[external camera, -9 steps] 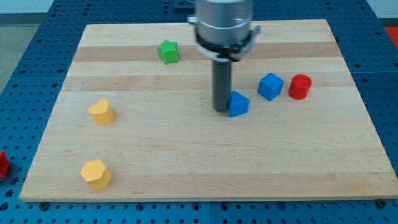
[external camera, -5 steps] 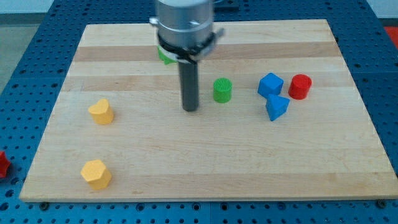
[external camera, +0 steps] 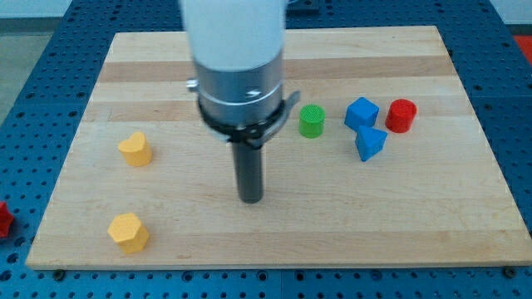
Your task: Push the yellow heart slightly right
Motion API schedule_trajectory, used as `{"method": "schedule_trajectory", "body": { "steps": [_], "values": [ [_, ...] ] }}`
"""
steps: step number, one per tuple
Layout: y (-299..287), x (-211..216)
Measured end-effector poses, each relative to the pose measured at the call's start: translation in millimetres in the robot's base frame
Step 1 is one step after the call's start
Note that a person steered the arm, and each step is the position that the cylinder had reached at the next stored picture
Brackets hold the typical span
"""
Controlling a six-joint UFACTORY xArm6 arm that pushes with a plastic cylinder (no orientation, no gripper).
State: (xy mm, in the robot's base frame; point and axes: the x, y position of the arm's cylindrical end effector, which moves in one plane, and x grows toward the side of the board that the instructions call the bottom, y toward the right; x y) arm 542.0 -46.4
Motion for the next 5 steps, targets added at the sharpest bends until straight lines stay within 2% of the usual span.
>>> {"method": "schedule_trajectory", "body": {
  "steps": [3, 5],
  "values": [
    [-29.5, -5.9],
    [-45.7, -34.5]
  ]
}}
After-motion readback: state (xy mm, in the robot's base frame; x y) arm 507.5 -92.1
